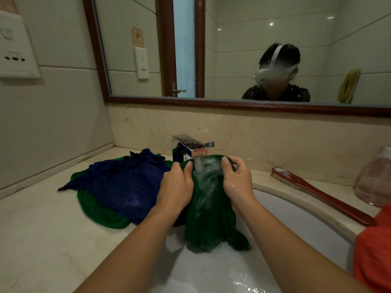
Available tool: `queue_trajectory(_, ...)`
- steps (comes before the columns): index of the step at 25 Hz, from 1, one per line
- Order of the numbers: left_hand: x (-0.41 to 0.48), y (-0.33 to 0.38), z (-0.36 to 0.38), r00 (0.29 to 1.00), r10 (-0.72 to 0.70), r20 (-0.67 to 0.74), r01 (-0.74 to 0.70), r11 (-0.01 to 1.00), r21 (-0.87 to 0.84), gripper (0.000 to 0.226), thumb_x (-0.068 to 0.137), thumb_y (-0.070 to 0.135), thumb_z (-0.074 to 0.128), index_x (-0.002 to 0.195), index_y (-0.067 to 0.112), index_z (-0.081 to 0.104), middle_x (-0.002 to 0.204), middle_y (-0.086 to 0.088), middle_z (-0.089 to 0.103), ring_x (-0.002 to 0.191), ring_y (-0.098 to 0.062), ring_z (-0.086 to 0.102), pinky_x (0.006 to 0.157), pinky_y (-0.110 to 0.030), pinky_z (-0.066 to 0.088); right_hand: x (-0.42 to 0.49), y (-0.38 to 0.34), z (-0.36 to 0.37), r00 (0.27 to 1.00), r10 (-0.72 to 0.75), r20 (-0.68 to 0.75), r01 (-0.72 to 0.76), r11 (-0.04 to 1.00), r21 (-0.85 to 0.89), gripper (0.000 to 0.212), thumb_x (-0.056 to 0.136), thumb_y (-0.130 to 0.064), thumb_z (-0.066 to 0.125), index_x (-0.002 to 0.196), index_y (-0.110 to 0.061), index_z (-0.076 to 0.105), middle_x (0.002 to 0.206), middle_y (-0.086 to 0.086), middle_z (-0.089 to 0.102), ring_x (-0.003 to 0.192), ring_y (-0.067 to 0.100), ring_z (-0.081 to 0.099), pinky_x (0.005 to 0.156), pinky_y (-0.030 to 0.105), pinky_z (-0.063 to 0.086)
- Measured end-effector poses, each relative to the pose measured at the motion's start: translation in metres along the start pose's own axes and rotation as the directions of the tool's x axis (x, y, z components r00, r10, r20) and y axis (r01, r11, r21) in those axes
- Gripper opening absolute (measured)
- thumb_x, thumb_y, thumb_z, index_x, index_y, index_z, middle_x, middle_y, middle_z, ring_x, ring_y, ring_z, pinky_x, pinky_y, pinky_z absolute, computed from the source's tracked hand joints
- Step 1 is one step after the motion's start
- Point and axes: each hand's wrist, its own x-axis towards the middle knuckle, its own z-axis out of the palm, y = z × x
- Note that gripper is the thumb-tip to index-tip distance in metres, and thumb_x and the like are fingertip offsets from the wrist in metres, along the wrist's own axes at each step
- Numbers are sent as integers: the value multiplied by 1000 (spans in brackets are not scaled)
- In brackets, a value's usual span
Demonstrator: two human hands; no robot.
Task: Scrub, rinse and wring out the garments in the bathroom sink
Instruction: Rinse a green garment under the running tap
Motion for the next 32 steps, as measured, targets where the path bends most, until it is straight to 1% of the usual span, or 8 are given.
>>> queue_trajectory(6,3,-1,-2,994,-78,-80,60,978,-200,45,106,49,39,85,12,54,83,-4,59,80,-22,58,56,-31,34,-6,-1,3,993,-38,111,50,993,-107,16,105,-37,55,110,-25,65,102,-11,67,95,3,62,73,18,47)
queue_trajectory(10,2,1,-8,980,-123,-159,55,924,-378,39,106,44,43,90,13,60,80,-1,63,74,-11,60,60,-28,42,-15,11,18,958,55,282,0,982,-191,43,86,-66,64,115,-35,69,111,-11,71,104,13,68,89,43,59)
queue_trajectory(12,0,2,-8,979,-114,-172,39,921,-387,37,106,42,43,90,13,59,79,0,62,72,-10,59,61,-29,41,-17,14,22,952,50,303,25,971,-239,45,82,-65,67,117,-37,68,115,-12,70,106,15,68,90,47,59)
queue_trajectory(16,1,-2,-8,988,-64,-138,15,944,-329,39,106,44,44,84,15,58,79,-2,62,74,-15,59,60,-33,40,-6,7,8,986,13,164,14,986,-165,9,98,-32,68,106,-30,72,101,-12,71,96,9,67,79,28,56)
queue_trajectory(20,1,-4,4,994,-100,43,108,931,-349,43,103,48,48,85,13,63,82,-9,68,79,-25,66,67,-41,51,2,8,-7,996,74,44,-73,997,-21,10,97,-30,69,102,-26,77,95,-6,77,93,19,73,88,47,61)
queue_trajectory(24,-2,-1,14,970,-178,166,235,860,-453,43,103,45,51,92,8,69,91,-20,72,84,-35,70,68,-42,56,5,7,-12,992,124,-7,-124,992,31,8,97,-24,70,94,-25,77,91,-4,78,91,20,73,89,46,61)
queue_trajectory(27,1,1,10,981,-170,96,195,841,-504,43,102,46,52,85,11,69,84,-11,72,76,-24,71,63,-35,56,0,4,-8,993,106,48,-108,993,39,9,97,-26,69,92,-26,77,89,-2,78,89,21,74,86,47,61)
queue_trajectory(32,2,1,1,974,-120,-192,7,863,-506,38,101,43,55,84,11,66,77,-5,67,66,-8,62,55,-17,46,-14,5,8,984,24,179,-13,998,-60,10,100,-32,66,100,-27,74,93,-5,76,90,16,73,83,41,62)
